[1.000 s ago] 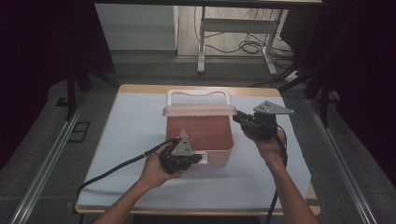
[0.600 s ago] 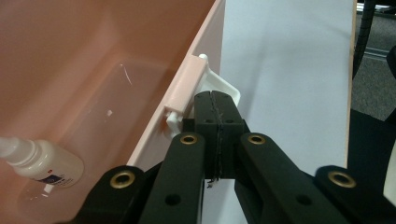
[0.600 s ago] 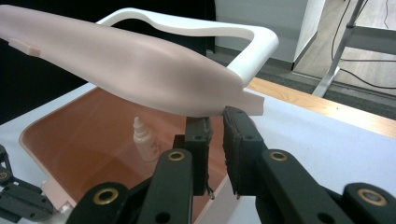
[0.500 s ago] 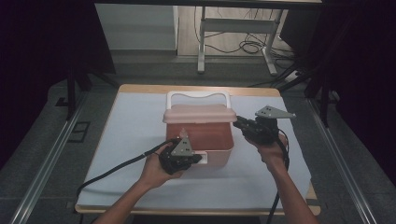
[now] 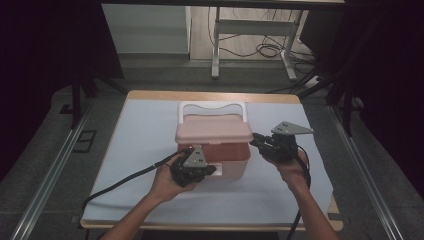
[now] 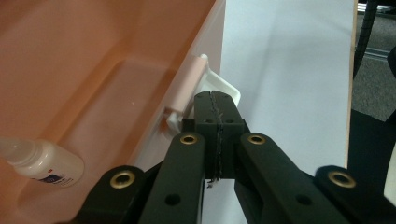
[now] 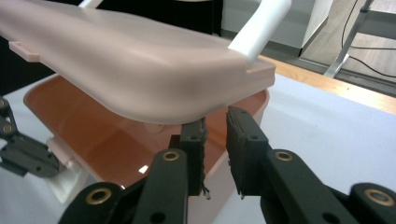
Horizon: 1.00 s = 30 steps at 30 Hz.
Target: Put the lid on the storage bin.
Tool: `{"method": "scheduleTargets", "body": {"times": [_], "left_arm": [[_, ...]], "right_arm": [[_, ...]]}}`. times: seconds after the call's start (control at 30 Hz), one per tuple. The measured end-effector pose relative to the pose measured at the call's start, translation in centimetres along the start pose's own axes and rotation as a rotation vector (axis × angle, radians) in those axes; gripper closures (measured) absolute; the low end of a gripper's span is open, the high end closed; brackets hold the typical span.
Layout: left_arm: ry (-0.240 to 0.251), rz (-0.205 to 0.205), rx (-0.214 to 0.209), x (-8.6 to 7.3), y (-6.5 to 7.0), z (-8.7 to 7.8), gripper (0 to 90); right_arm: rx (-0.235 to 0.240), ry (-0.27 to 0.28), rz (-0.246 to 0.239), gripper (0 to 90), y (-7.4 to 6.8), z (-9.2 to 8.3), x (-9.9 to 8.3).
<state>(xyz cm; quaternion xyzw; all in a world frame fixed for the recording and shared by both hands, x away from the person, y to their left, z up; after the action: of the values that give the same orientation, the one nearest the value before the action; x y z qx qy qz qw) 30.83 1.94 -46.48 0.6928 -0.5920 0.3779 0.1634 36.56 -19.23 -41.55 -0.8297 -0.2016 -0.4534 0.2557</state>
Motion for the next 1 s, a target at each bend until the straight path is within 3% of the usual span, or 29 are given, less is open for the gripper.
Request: {"method": "scheduleTargets", "body": {"times": [0.43, 0.7, 0.83, 1.0], "left_arm": [[-0.002, 0.003, 0.004, 0.0, 0.0, 0.0, 90.0], [-0.007, 0.006, 0.005, 0.0, 0.0, 0.0, 90.0], [-0.002, 0.002, 0.006, 0.0, 0.0, 0.0, 90.0], [-0.004, 0.005, 0.007, 0.0, 0.1, 0.0, 90.0]], "right_arm": [[-0.010, -0.087, -0.026, 64.7, 0.2, 0.3, -3.0], [-0.005, -0.067, -0.021, 57.8, -0.1, -0.6, -3.4], [-0.023, -0.087, -0.030, 55.4, 0.3, -1.1, -4.1], [-0.021, -0.088, 0.004, 53.6, 1.0, -1.6, -5.1]]}}
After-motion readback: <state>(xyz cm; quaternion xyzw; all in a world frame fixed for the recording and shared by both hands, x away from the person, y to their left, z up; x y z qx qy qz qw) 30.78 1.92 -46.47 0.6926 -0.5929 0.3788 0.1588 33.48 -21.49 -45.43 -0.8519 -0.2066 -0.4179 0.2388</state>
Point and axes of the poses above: each handheld gripper's, and its own axes: z roughly forward along the jaws, x roughly out of its top, y roughly to its right, the point moved 6 cm from there along z, roughly forward along the jaws, and after that the axes turned 12 degrees about z, right-handed, at the moved point
